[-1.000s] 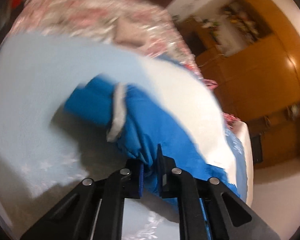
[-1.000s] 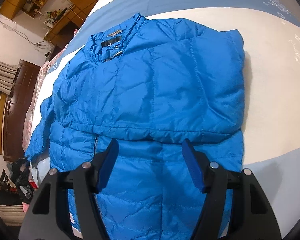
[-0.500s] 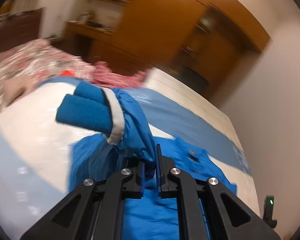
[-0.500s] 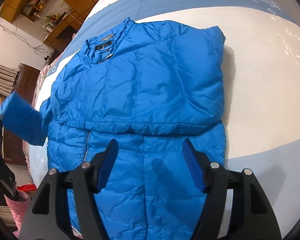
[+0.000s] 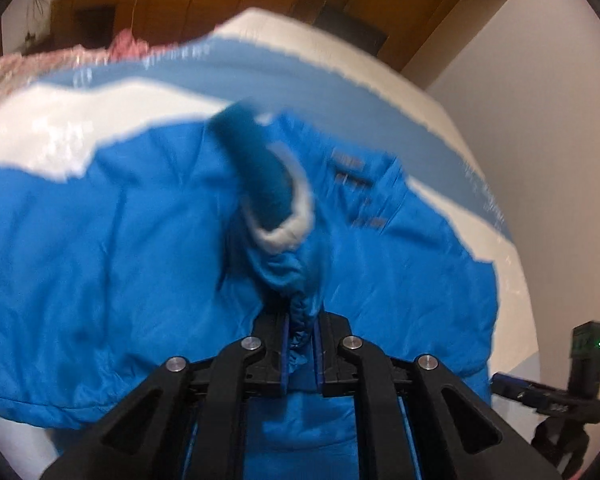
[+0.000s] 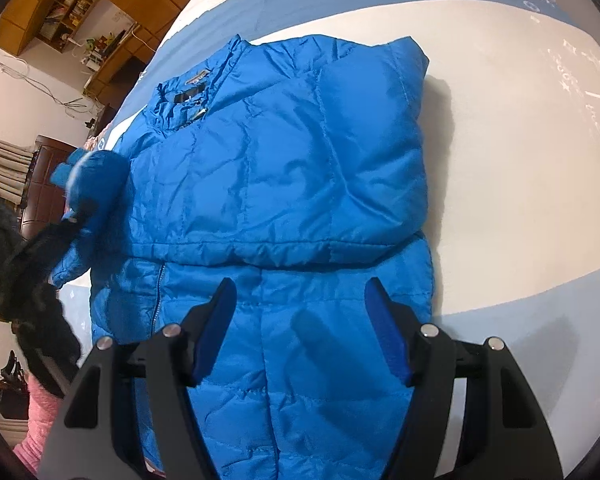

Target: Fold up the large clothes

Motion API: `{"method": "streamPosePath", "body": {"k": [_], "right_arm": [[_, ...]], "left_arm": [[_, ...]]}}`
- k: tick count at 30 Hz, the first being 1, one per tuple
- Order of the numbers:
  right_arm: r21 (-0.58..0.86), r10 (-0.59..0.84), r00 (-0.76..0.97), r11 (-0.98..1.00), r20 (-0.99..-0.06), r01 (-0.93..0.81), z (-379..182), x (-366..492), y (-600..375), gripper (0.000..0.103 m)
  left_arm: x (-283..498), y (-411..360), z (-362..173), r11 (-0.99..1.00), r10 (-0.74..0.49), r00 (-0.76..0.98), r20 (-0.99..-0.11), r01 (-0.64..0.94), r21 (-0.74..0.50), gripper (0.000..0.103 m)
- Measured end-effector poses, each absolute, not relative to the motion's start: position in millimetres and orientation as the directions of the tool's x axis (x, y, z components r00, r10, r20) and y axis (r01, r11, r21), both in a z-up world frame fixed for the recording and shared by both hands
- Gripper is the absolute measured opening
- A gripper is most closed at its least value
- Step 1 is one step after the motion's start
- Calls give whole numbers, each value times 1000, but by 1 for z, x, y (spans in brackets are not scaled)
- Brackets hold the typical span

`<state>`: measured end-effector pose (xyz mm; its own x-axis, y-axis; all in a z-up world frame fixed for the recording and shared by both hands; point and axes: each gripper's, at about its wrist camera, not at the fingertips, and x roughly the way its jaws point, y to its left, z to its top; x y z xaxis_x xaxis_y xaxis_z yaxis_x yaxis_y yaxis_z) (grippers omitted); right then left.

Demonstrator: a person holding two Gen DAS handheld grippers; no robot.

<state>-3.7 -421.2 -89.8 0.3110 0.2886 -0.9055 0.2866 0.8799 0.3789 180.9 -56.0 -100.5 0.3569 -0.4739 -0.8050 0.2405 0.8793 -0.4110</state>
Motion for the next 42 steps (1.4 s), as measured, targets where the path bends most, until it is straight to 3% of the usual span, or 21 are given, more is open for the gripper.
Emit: {"method": "streamPosePath", "body": {"k": [5, 10, 12, 15, 18, 23, 31, 37, 39, 40, 41, 42], "right_arm": [[376, 293, 290, 879, -911, 294, -100, 0, -419, 66], [369, 291, 279, 883, -915, 288, -100, 5, -414, 66], [375, 295, 292, 886, -910, 273, -94, 9, -411, 66], [389, 312, 304, 889, -900, 240, -84, 18, -402, 69], [423, 356, 304, 884, -884, 196, -78, 34, -388, 72], [469, 430, 269, 878, -862, 100, -72, 71, -348, 76], [560, 546, 162, 827, -822, 56, -100, 131, -296, 77], [560, 546, 142, 825, -825, 77, -119, 153, -276, 78], [559, 546, 155, 827, -823, 56, -116, 158, -268, 68], [543, 531, 157, 838, -833, 47, -116, 160, -266, 58], [514, 504, 164, 857, -848, 26, -114, 163, -262, 37], [521, 511, 163, 853, -844, 22, -114, 165, -261, 33]], "left_arm": [[171, -56, -145, 885, -457, 289, -841, 237, -400, 12], [166, -63, -133, 886, -447, 276, -851, 267, -379, 13], [159, -63, -120, 879, -454, 275, -848, 291, -376, 31], [144, -59, -95, 856, -491, 282, -824, 334, -395, 42], [138, -44, -76, 862, -484, 320, -814, 331, -383, 43], [163, -5, -81, 950, -304, 365, -880, 179, -254, 42], [175, 12, -106, 945, -325, 332, -885, 136, -296, 42], [174, 16, -111, 940, -342, 331, -880, 140, -312, 42], [174, 14, -113, 941, -339, 331, -881, 139, -309, 42], [174, 14, -113, 941, -337, 330, -882, 137, -309, 42], [174, 14, -114, 942, -336, 330, -882, 135, -309, 42], [174, 14, -113, 942, -337, 328, -883, 133, -309, 42]]}}
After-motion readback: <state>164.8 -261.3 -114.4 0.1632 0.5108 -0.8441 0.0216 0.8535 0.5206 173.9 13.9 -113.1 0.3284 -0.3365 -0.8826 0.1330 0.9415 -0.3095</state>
